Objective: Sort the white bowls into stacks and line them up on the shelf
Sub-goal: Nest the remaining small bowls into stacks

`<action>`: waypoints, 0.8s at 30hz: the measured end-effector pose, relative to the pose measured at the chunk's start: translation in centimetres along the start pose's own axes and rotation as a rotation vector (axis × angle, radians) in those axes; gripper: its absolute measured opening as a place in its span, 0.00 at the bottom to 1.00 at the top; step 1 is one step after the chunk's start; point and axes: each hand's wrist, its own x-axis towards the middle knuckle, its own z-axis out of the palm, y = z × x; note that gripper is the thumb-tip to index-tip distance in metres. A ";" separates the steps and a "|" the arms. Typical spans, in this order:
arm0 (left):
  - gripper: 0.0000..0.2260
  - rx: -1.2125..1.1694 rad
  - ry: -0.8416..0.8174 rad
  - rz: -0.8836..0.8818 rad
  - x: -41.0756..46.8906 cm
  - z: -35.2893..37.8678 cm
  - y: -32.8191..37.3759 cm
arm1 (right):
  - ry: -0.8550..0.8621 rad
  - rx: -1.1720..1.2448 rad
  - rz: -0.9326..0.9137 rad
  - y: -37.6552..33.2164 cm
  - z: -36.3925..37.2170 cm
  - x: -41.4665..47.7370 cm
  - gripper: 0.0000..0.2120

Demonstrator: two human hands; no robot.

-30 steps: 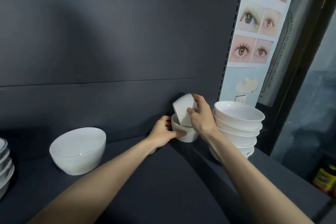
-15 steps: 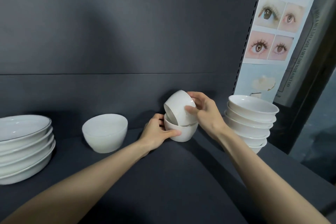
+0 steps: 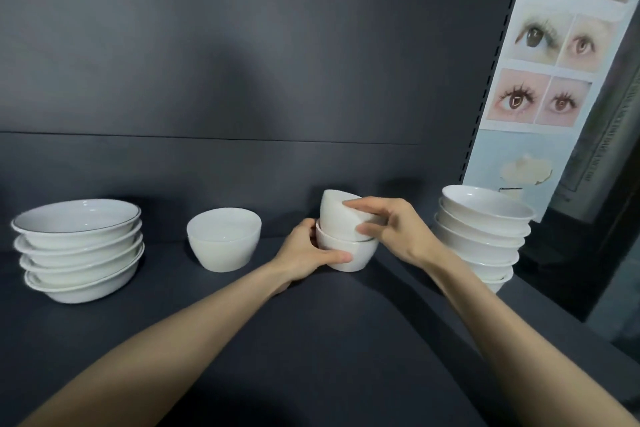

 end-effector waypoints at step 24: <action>0.25 0.000 0.350 0.058 -8.9 -2.8 1.8 | -0.067 0.257 0.086 -3.5 1.6 -1.5 0.40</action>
